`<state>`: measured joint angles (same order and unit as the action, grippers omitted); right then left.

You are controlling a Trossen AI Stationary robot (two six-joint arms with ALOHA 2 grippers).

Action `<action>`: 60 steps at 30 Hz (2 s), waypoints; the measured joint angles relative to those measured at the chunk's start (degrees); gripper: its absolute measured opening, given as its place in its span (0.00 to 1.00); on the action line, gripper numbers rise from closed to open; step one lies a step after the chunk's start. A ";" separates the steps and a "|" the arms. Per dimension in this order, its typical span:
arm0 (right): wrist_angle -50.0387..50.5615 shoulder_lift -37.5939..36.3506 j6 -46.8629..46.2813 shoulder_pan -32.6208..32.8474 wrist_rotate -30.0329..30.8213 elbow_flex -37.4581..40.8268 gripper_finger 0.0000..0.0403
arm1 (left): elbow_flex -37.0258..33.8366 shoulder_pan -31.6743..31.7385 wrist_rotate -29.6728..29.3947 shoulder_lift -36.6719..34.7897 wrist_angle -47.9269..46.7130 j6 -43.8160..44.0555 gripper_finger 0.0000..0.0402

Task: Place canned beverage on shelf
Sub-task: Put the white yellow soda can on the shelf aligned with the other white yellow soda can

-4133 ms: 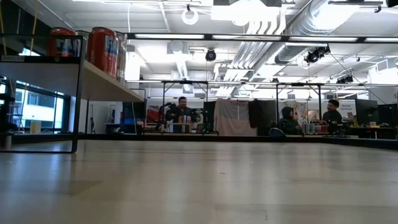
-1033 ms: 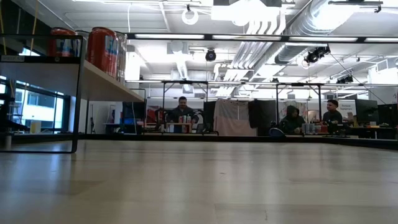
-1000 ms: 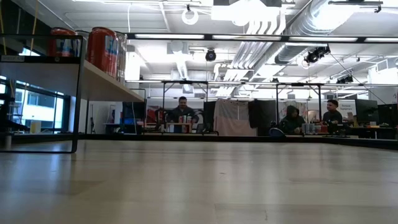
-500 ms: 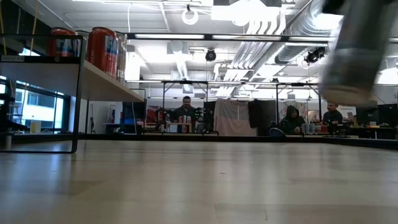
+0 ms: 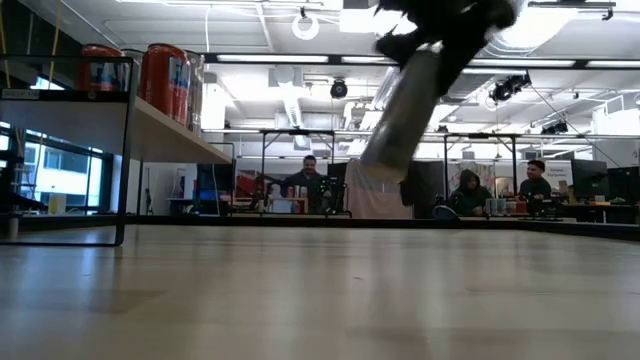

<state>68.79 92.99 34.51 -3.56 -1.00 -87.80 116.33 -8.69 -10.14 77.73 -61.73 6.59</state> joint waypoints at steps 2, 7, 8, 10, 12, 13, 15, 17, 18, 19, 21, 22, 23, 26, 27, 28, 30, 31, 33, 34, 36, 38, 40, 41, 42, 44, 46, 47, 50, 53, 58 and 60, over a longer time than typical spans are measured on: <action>0.69 4.80 6.54 -3.09 0.03 -4.20 0.64 | 0.00 0.73 -1.74 0.02 0.73 1.32 0.77; 0.06 14.84 17.83 -8.69 -1.91 -14.42 0.64 | 0.00 3.54 -3.14 0.02 3.74 3.97 0.77; -0.22 15.94 18.24 -9.58 -3.60 -16.07 0.64 | 0.00 4.16 -3.13 0.02 3.99 4.31 0.77; -1.10 17.43 19.59 -10.78 -5.87 -19.14 0.64 | 0.00 5.43 -2.87 0.02 4.29 4.28 0.77; -1.30 18.10 21.19 -11.79 -8.36 -20.52 0.64 | 0.00 6.82 -1.94 0.02 4.25 3.86 0.77; -0.81 18.14 21.99 -12.25 -9.30 -20.58 0.64 | 0.00 7.54 -1.11 0.02 4.25 3.81 0.77; -0.43 18.12 23.36 -12.70 -10.01 -20.31 0.64 | 0.00 8.92 0.67 0.02 4.23 2.92 0.77; 0.45 18.12 24.54 -13.32 -9.87 -20.15 0.64 | 0.00 10.16 2.28 0.01 4.23 1.02 0.77; 1.21 18.12 24.58 -13.54 -9.71 -20.11 0.64 | 0.00 10.73 3.03 -0.04 4.22 0.12 0.77; 1.21 18.20 24.59 -13.72 -9.35 -20.10 0.64 | 0.00 11.38 3.92 -0.11 4.17 -0.85 0.77; -0.58 18.59 25.85 -13.72 -7.90 -20.10 0.64 | 0.00 12.64 6.25 -0.17 4.10 -2.41 0.77; -0.67 18.73 25.98 -13.66 -6.90 -20.10 0.64 | 0.00 13.11 7.66 -0.20 3.83 -2.87 0.77; -0.27 19.00 25.85 -13.50 -5.74 -20.10 0.64 | 0.00 13.61 8.92 -0.20 3.30 -3.35 0.77; 0.00 19.78 25.53 -12.76 -0.86 -20.07 0.64 | -0.07 15.10 11.54 -0.86 0.59 -4.74 0.77; 0.12 20.15 25.52 -12.39 1.23 -20.07 0.64 | -0.04 15.40 11.88 -1.12 0.02 -5.12 0.77; 0.74 20.48 25.49 -12.04 3.49 -20.07 0.64 | -0.02 15.65 12.22 -1.52 -0.87 -5.25 0.77; 2.71 20.95 25.52 -11.20 7.83 -20.03 0.64 | -0.04 16.38 12.51 -2.01 -2.77 -5.55 0.77; 3.45 21.00 25.47 -10.67 9.66 -20.03 0.64 | -0.04 16.64 12.57 -2.38 -2.91 -5.77 0.77; 5.41 20.98 25.51 -9.72 12.40 -20.03 0.64 | -0.04 16.64 12.66 -3.20 -4.47 -6.32 0.77; 6.88 20.98 25.49 -9.18 13.17 -20.03 0.64 | -0.04 16.64 12.76 -3.70 -4.56 -6.83 0.77; 10.20 20.98 24.43 -8.09 13.01 -20.03 0.64 | -0.04 16.63 12.97 -4.47 -4.95 -7.76 0.77; 13.16 20.98 23.02 -7.17 11.22 -20.03 0.64 | -0.04 16.62 13.07 -5.12 -4.93 -8.35 0.77; 15.39 20.98 22.72 -6.53 7.09 -20.03 0.64 | -0.04 16.62 13.05 -5.70 -4.94 -8.73 0.77; 15.52 20.98 22.71 -6.25 5.50 -20.03 0.64 | -0.04 16.62 13.05 -5.94 -4.93 -8.85 0.77; 15.23 20.98 22.61 -5.97 5.12 -20.03 0.64 | -0.04 16.62 13.05 -6.15 -4.93 -9.07 0.77; 14.99 21.12 22.51 -5.76 4.50 -20.04 0.64 | -0.04 16.62 13.05 -6.25 -4.86 -9.29 0.77; 15.09 21.85 22.50 -5.81 3.97 -20.05 0.64 | -0.04 16.62 13.05 -6.20 -4.86 -9.25 0.77; 15.20 22.40 22.50 -5.84 3.96 -20.05 0.64 | -0.04 16.62 13.05 -6.14 -4.88 -9.25 0.77; 14.95 23.79 22.50 -6.20 4.27 -20.05 0.64 | -0.04 16.62 13.05 -5.80 -4.86 -8.99 0.77; 14.44 24.32 22.50 -6.46 5.02 -20.05 0.64 | -0.04 16.62 13.03 -5.62 -4.88 -8.81 0.77; 13.23 24.39 21.97 -6.55 5.01 -20.05 0.67 | -0.04 16.61 13.03 -5.62 -4.88 -8.79 0.77; 12.70 24.41 21.29 -6.55 4.95 -20.05 0.69 | -0.04 16.60 13.03 -5.62 -4.88 -8.81 0.77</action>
<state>81.49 117.40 55.81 -10.11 3.95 -107.85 116.29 7.90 2.90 72.12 -66.61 -2.21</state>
